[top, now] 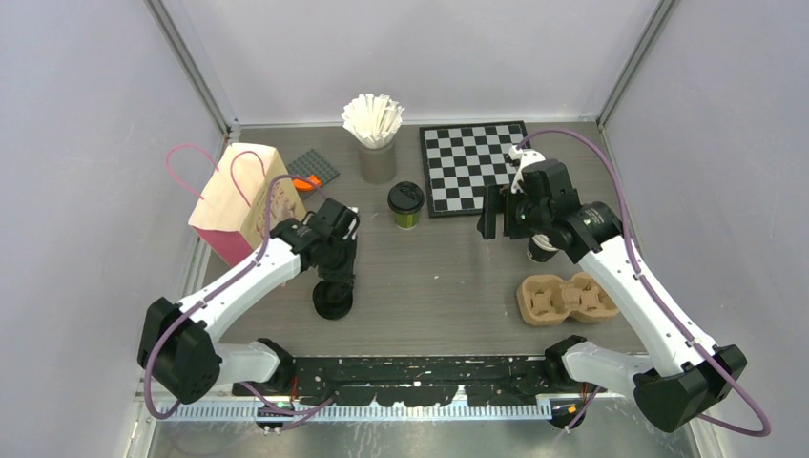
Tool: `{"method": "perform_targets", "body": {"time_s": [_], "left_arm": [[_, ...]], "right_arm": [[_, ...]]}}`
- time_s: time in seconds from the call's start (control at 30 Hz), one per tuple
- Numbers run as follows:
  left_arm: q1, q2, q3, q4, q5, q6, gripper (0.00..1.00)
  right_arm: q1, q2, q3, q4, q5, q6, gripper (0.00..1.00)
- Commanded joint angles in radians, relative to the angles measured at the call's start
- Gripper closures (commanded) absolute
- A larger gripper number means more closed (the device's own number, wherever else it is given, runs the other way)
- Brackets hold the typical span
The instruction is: Pack the takeout coffee
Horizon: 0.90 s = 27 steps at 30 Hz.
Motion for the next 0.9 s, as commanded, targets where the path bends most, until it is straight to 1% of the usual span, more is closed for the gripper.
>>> {"method": "perform_targets", "body": {"time_s": [0.0, 0.17, 0.3, 0.4, 0.47, 0.5, 0.6, 0.67, 0.7, 0.8, 0.87], "left_arm": [[-0.004, -0.043, 0.042, -0.038, 0.009, 0.000, 1.00], [-0.004, -0.090, 0.045, -0.030, 0.031, -0.006, 1.00], [-0.004, -0.136, 0.049, -0.012, 0.056, -0.022, 1.00], [-0.003, -0.173, 0.059, 0.003, 0.083, -0.039, 1.00], [-0.004, -0.199, 0.068, 0.024, 0.112, -0.052, 1.00], [-0.003, -0.210, 0.073, 0.039, 0.139, -0.057, 1.00], [-0.003, -0.247, 0.076, 0.081, 0.189, -0.083, 1.00], [-0.003, -0.269, 0.070, 0.107, 0.218, -0.099, 1.00], [-0.004, -0.279, 0.065, 0.120, 0.230, -0.106, 1.00], [-0.004, -0.308, 0.049, 0.150, 0.262, -0.114, 1.00], [-0.004, -0.324, 0.037, 0.162, 0.266, -0.114, 1.00]], "right_arm": [[0.001, -0.012, -0.014, 0.055, -0.009, 0.005, 0.13], [0.000, -0.015, -0.018, 0.070, -0.009, 0.018, 0.13], [0.001, -0.018, -0.042, 0.124, -0.119, 0.030, 0.13], [0.002, -0.056, -0.115, 0.261, -0.236, 0.025, 0.13], [0.002, -0.089, -0.162, 0.352, -0.255, 0.026, 0.13], [0.002, -0.103, -0.169, 0.374, -0.237, 0.024, 0.13], [0.002, -0.126, -0.132, 0.363, -0.060, 0.039, 0.11], [0.003, -0.124, -0.099, 0.330, 0.129, 0.041, 0.10], [0.002, -0.111, -0.064, 0.297, 0.254, 0.040, 0.10], [-0.001, -0.022, 0.037, 0.155, 0.461, 0.015, 0.10], [-0.005, 0.037, 0.074, 0.090, 0.525, 0.002, 0.12]]}}
